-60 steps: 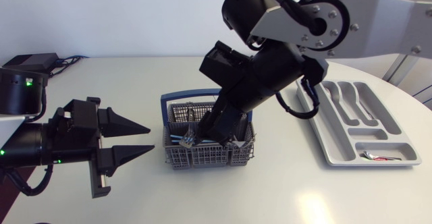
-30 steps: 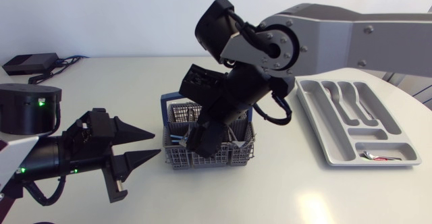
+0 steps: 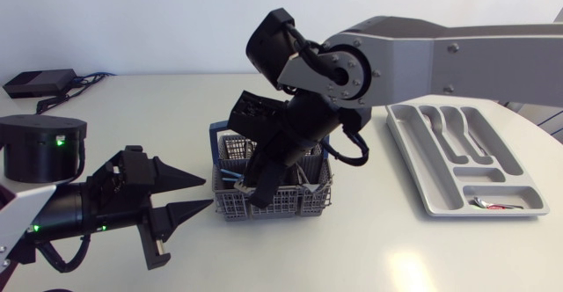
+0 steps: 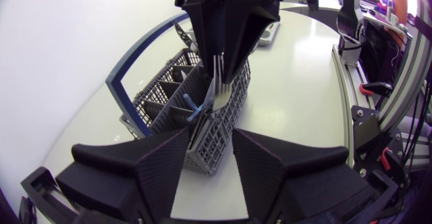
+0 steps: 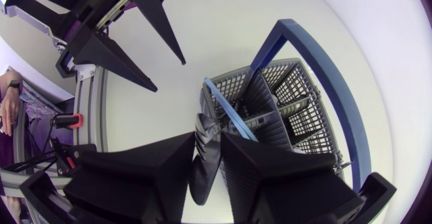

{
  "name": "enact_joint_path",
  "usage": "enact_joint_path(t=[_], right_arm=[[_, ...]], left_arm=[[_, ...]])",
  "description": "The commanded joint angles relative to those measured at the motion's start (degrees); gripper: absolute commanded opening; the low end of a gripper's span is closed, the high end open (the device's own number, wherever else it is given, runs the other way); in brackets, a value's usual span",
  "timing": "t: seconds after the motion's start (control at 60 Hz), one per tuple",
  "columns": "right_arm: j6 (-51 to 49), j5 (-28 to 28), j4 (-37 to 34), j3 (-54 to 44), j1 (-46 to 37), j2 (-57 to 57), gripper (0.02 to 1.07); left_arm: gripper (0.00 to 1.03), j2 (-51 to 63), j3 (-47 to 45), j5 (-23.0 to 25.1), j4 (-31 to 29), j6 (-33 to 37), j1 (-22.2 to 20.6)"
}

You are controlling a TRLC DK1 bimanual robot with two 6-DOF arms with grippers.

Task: Sort the cutlery from the basket into the organizer compartments.

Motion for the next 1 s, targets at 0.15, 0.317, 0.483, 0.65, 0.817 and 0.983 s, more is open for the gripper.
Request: enact_joint_path(t=[0.15,0.317,0.483,0.65,0.817,0.983], right_arm=[[-0.54,-0.23,-4.7,7.07,0.85,1.31,0.13],[-0.71,-0.67,-7.51,9.88,1.12,1.31,0.13],[-0.98,-0.67,-8.91,8.74,0.68,1.4,0.57],[-1.42,-0.58,-11.02,9.53,0.77,2.36,0.68],[-1.77,0.03,-13.66,12.25,0.85,5.44,0.68],[-1.86,0.65,-15.33,14.98,1.12,7.81,0.66]], left_arm=[[0.46,-0.41,-2.04,-0.88,1.2,-1.06,-0.76],[0.46,-0.5,-2.04,-1.06,1.29,-1.06,-1.03],[0.46,-1.11,-2.83,-1.06,1.38,-0.97,-1.03],[0.46,-1.29,-2.92,-1.24,1.38,-0.97,-1.11],[0.46,-1.29,-3.19,-1.94,1.38,-0.88,-1.9],[0.46,-1.46,-3.63,-2.03,1.38,-0.53,-1.9]])
